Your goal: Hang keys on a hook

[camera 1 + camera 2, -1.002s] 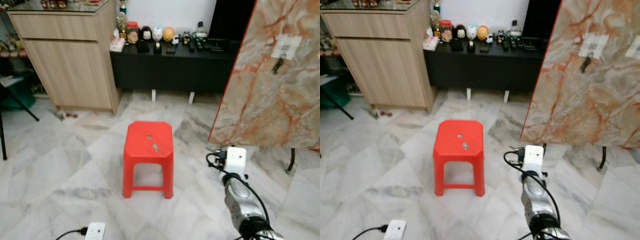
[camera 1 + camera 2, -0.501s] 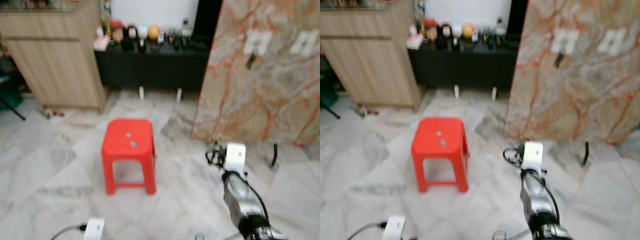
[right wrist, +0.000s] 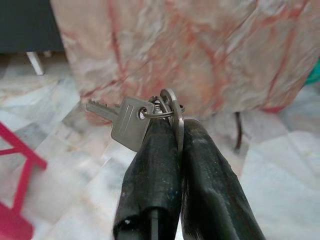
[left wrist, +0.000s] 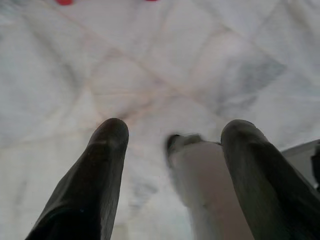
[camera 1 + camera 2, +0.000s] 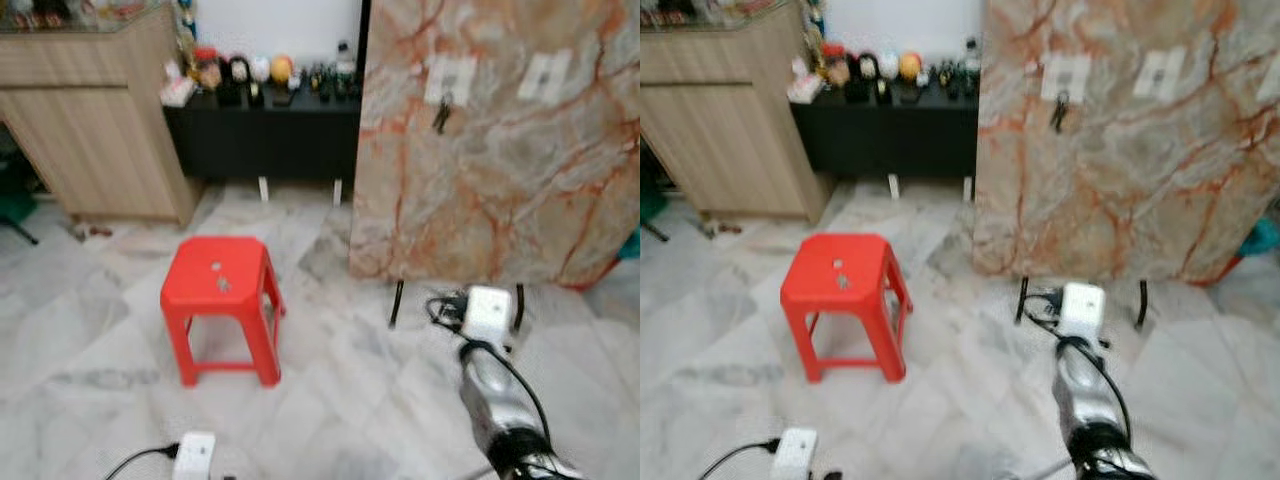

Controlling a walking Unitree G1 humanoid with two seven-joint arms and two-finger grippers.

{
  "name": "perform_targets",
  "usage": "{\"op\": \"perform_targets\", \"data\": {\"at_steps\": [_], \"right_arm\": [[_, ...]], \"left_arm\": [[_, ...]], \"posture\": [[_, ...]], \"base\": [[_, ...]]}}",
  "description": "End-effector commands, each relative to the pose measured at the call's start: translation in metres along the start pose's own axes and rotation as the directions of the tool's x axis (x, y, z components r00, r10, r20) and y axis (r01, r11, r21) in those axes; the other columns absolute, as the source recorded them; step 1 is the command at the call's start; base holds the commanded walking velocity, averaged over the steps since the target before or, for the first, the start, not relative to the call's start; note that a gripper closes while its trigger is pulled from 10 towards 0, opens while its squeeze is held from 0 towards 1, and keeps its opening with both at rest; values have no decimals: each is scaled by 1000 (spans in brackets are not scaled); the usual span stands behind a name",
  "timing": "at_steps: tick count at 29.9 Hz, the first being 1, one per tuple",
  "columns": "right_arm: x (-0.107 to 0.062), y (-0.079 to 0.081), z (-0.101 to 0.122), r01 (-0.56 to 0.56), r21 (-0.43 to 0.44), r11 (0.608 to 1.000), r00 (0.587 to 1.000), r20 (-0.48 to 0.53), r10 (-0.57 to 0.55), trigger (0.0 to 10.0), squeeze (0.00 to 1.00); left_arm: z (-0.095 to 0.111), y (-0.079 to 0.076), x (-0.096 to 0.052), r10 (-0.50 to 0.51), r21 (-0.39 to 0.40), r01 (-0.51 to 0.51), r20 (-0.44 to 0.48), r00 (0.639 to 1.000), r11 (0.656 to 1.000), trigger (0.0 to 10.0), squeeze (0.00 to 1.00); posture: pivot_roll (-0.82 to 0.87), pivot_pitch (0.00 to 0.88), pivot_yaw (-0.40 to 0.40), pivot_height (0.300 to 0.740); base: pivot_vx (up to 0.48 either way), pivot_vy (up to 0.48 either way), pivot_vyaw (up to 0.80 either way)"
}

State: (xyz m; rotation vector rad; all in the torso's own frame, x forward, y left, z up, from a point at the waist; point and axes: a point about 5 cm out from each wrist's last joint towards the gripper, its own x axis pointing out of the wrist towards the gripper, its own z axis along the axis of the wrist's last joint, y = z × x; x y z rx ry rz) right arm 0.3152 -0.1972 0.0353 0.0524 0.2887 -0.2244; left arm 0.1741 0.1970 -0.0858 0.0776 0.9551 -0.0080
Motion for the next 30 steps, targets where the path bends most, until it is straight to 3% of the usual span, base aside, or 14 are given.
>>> {"op": "perform_targets", "data": {"at_steps": [1,23,30], "right_arm": [[2,9,8,-20,10,1000,999,29,19,10000,0],[4,8,14,20,42,999,999,45,-22,10000,0],[5,4,14,37,49,998,999,34,-38,10000,0]], "left_arm": [[-1,5,-1,12,9,-12,-4,1000,1000,10000,0],[-2,3,-1,-5,-32,5,-10,1000,999,10000,0],[-4,2,-1,-8,-33,8,-19,1000,999,10000,0]], "posture": [[14,0,-51,740],[16,0,-55,740],[11,0,-56,740]], "base": [[0,0,0],[0,0,0],[274,0,-753]]}}
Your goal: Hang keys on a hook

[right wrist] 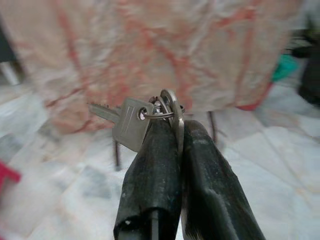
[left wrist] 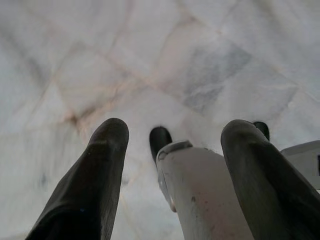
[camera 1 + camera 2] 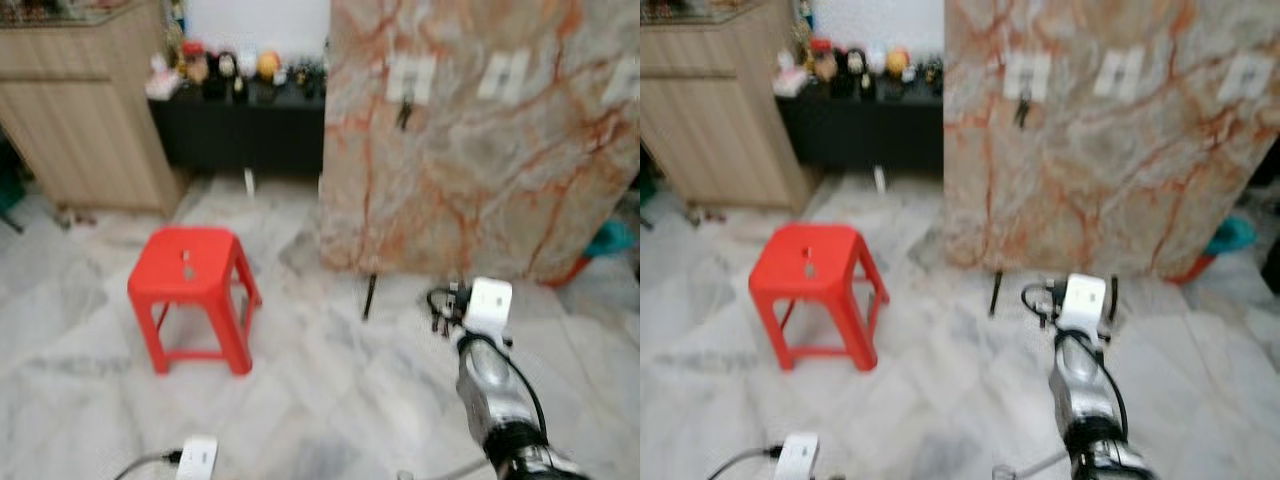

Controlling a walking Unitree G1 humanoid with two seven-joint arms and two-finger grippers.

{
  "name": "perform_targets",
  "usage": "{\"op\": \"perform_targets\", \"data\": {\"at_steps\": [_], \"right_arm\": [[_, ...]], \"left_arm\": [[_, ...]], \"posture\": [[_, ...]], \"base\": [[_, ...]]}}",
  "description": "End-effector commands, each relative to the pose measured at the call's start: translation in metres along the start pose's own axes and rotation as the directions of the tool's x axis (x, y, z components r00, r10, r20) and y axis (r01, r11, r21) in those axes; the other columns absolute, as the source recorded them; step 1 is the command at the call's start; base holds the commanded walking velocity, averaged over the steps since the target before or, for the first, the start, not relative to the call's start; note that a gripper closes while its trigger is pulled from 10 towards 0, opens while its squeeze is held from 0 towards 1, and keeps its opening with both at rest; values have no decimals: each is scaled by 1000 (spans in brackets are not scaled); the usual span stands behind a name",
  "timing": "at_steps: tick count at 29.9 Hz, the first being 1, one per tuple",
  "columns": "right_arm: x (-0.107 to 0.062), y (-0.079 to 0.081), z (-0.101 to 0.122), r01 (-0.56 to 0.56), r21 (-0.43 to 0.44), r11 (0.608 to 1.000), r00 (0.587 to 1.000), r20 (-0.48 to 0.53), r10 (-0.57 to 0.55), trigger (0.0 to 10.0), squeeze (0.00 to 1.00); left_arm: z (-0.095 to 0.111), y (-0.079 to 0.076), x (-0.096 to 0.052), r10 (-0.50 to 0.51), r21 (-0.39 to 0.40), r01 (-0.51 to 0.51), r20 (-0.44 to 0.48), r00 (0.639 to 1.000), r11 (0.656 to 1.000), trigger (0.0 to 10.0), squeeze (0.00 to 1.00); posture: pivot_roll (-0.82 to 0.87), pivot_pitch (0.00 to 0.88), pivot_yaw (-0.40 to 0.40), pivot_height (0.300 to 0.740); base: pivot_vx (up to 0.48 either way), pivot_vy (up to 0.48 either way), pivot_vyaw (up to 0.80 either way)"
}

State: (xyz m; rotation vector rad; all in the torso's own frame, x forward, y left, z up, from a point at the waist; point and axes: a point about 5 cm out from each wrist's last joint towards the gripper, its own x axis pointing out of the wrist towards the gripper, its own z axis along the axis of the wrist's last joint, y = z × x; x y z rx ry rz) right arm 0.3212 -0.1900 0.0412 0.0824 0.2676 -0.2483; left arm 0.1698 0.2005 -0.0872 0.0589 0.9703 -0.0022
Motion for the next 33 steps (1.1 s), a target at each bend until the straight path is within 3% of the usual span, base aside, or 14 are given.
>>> {"op": "perform_targets", "data": {"at_steps": [1,19,33], "right_arm": [[3,-4,7,21,13,1000,1000,17,-21,10000,0],[4,-7,12,67,18,998,997,46,-68,10000,0],[6,-20,21,175,33,984,981,77,-177,10000,0]], "left_arm": [[0,-1,0,-5,-12,5,-5,1000,1000,10000,0],[-5,1,-1,-3,-6,3,-23,1000,1000,10000,0],[-6,0,-1,-6,-5,6,-29,1000,1000,10000,0]], "posture": [[7,0,-55,740],[11,0,-47,740],[9,0,-46,740]], "base": [[281,0,-800],[305,0,-88],[307,0,0]]}}
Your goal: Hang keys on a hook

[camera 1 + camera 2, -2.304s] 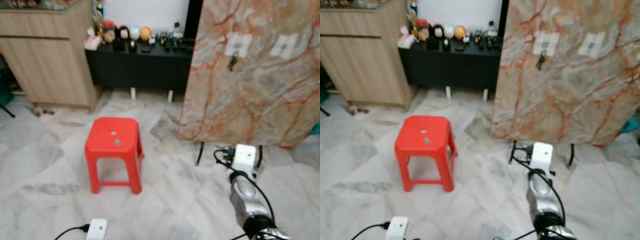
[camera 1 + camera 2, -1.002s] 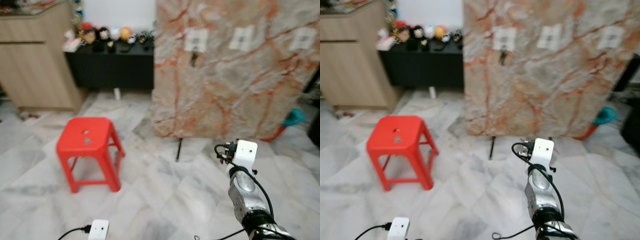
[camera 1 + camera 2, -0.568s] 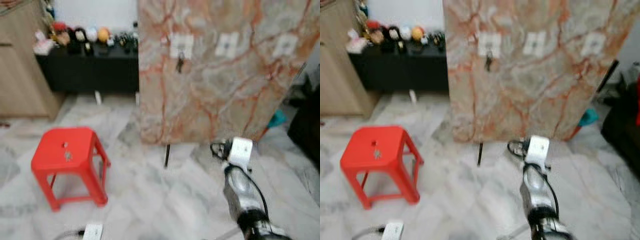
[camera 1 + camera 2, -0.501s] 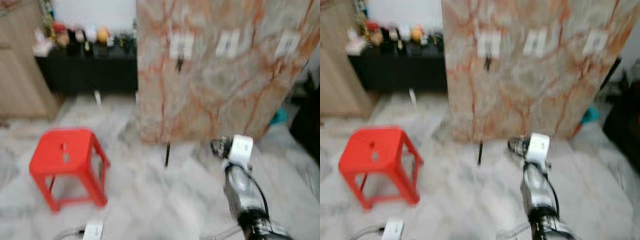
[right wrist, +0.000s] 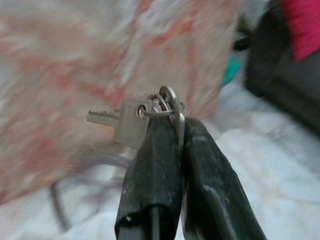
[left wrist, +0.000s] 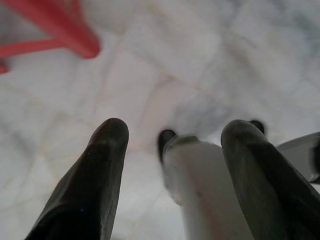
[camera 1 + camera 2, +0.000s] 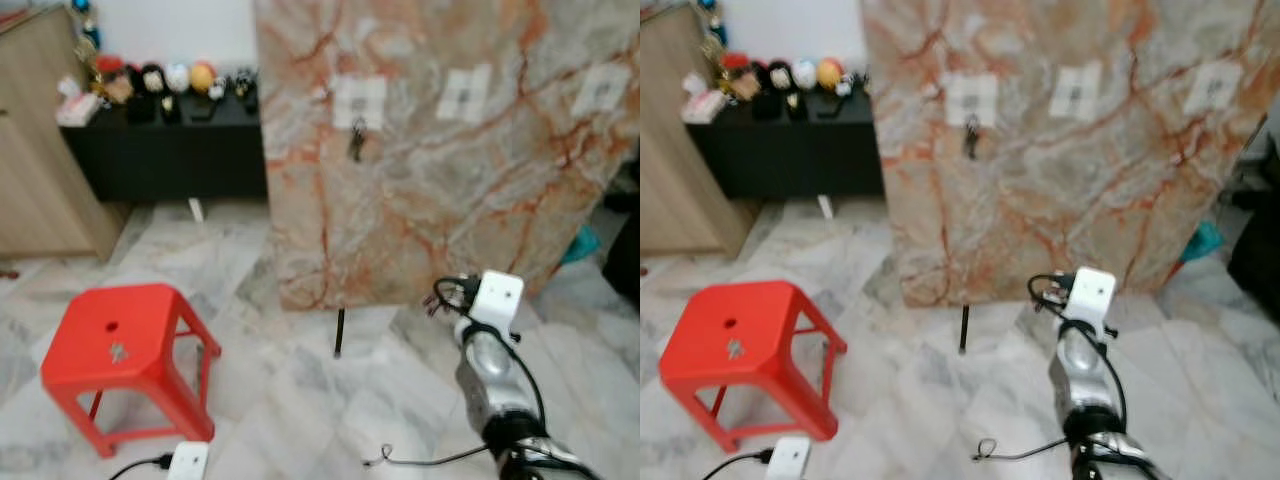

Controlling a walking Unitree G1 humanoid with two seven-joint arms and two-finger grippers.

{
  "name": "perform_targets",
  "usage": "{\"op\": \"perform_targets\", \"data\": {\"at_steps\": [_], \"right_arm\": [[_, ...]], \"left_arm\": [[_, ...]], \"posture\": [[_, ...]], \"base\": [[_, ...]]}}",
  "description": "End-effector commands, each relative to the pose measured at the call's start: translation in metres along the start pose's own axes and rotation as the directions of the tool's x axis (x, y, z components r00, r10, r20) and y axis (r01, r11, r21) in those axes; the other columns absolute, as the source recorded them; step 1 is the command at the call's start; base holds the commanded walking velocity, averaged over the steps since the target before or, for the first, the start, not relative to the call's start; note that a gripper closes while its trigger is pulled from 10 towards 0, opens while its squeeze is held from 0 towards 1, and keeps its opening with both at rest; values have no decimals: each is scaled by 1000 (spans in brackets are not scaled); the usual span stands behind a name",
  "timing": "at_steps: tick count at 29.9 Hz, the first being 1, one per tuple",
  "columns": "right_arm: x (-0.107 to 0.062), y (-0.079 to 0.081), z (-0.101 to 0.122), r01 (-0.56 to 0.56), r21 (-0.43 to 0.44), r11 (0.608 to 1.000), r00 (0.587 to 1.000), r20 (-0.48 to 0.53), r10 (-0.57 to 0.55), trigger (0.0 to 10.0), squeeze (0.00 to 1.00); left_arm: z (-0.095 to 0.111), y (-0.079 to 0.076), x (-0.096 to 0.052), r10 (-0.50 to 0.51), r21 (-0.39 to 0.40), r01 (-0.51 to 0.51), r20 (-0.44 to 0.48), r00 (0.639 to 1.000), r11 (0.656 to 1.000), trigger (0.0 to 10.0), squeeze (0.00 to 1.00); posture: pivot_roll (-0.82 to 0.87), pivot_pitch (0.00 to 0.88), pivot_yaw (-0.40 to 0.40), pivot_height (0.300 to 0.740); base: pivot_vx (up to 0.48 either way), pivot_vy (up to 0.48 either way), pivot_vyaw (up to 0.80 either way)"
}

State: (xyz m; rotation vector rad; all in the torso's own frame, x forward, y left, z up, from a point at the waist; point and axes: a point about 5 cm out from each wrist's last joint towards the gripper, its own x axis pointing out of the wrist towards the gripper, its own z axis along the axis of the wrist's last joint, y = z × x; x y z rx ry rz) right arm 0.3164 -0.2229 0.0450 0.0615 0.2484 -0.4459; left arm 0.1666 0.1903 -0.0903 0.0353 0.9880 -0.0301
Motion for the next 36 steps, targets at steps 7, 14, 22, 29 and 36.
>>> {"op": "perform_targets", "data": {"at_steps": [7,14,22,29,36], "right_arm": [[4,9,21,20,42,999,996,83,-24,10000,0],[5,6,27,54,49,997,993,103,-58,10000,0],[6,11,33,53,68,996,991,121,-61,10000,0],[6,15,37,44,71,996,990,134,-53,10000,0],[6,23,43,-7,71,997,989,150,-3,10000,0]], "left_arm": [[-3,12,-2,29,2,-29,-14,999,1000,10000,0],[-5,13,-2,29,7,-29,-20,999,1000,10000,0],[-5,14,-3,33,11,-33,-22,999,999,10000,0],[-6,14,-3,32,14,-32,-23,999,999,10000,0],[-7,13,-3,36,25,-35,-26,999,999,10000,0]], "posture": [[10,0,-44,740],[9,0,-42,740],[11,0,-40,740],[11,0,-39,740],[11,0,-41,740]], "base": [[307,0,0],[307,0,0],[306,0,0],[306,0,0],[158,0,0]]}}
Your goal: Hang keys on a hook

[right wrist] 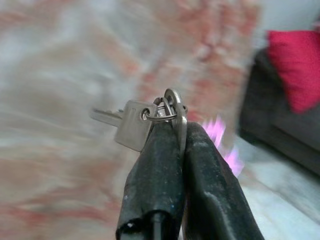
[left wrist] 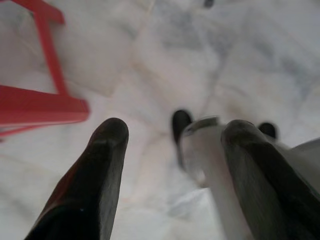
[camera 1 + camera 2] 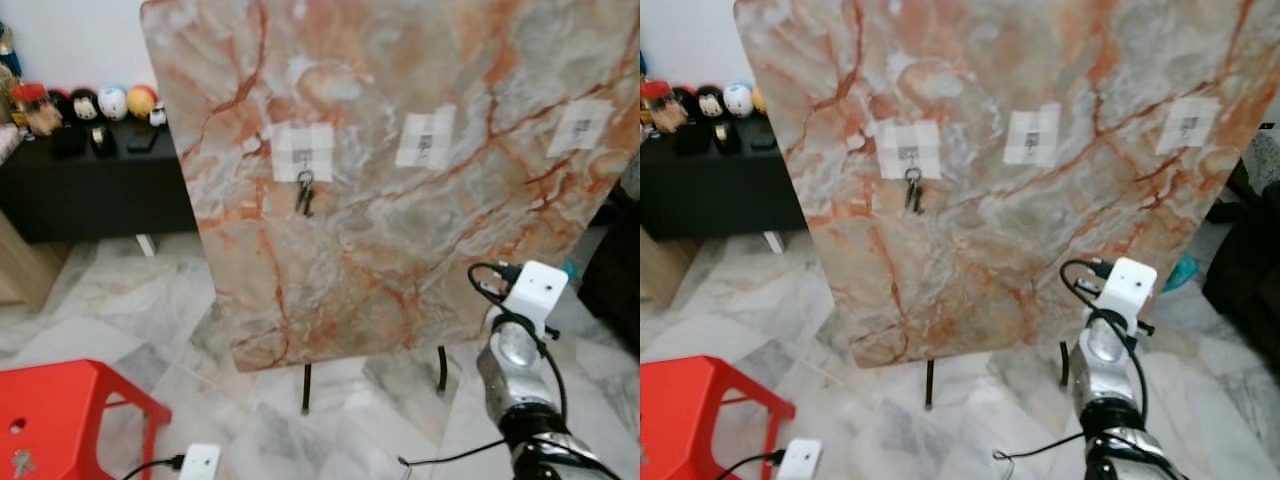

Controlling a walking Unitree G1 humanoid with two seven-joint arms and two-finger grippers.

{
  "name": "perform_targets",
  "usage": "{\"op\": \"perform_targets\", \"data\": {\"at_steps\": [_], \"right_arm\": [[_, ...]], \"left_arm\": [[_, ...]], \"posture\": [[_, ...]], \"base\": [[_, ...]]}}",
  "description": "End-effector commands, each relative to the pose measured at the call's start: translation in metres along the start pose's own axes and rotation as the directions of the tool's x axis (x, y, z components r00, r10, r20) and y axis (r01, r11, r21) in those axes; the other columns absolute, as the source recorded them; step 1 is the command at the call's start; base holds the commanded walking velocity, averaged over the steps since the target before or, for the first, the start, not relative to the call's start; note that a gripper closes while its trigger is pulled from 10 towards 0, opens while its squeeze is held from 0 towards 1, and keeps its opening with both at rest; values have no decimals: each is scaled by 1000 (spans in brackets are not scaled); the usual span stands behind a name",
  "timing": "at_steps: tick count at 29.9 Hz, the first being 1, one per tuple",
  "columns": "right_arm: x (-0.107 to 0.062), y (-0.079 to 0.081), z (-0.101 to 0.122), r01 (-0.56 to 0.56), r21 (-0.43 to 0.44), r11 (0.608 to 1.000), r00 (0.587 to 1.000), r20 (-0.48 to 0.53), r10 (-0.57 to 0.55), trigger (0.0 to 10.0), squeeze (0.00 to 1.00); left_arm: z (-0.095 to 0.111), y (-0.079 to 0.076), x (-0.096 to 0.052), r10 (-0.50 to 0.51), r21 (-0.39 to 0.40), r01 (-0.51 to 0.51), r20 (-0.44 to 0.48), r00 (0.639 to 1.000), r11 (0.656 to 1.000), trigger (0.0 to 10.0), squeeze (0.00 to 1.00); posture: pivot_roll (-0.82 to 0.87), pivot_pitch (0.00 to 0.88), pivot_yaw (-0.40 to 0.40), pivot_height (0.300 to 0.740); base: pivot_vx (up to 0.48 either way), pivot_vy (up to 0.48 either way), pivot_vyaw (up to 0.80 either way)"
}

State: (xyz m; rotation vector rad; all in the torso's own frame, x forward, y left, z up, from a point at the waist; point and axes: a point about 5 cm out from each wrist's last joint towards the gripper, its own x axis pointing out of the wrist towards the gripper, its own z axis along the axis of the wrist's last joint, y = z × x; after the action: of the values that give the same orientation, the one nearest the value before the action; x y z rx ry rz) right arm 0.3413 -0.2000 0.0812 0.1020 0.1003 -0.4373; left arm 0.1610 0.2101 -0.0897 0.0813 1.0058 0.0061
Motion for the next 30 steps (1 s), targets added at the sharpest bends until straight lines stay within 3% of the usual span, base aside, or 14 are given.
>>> {"op": "perform_targets", "data": {"at_steps": [1,10,11,17,22,24,25,30], "right_arm": [[4,-8,5,13,1,1000,1000,18,-13,10000,0],[10,22,33,-174,-35,984,980,87,177,10000,0],[11,33,46,-234,-49,971,964,123,238,10000,0],[12,58,75,-405,-86,910,894,172,414,10000,0],[14,62,85,-474,-85,877,861,164,481,10000,0],[16,62,91,-530,-101,842,828,154,539,10000,0],[16,62,94,-588,-130,798,787,135,602,10000,0],[19,53,100,-669,-185,720,715,101,691,10000,0]], "left_arm": [[-1,-7,1,-16,1,16,-6,1000,1000,10000,0],[-5,-2,-1,-7,-8,7,-14,1000,1000,10000,0],[-6,0,-1,-4,-10,4,-19,1000,1000,10000,0],[-9,2,-2,0,-16,-1,-28,1000,1000,10000,0],[-8,4,-2,4,-16,-4,-29,1000,1000,10000,0],[-9,7,-2,8,-17,-9,-31,999,1000,10000,0],[-10,10,-3,12,-18,-12,-33,999,1000,10000,0],[-12,16,-5,18,-21,-19,-38,999,1000,10000,0]], "posture": [[11,0,-41,740],[11,0,-40,740],[9,0,-38,740],[7,0,-33,740],[10,0,-33,740],[6,0,-32,740],[6,0,-33,740],[7,0,-37,740]], "base": [[0,0,0],[0,0,0],[0,0,0],[0,0,0],[0,0,0],[0,0,0],[0,0,0],[0,0,0]]}}
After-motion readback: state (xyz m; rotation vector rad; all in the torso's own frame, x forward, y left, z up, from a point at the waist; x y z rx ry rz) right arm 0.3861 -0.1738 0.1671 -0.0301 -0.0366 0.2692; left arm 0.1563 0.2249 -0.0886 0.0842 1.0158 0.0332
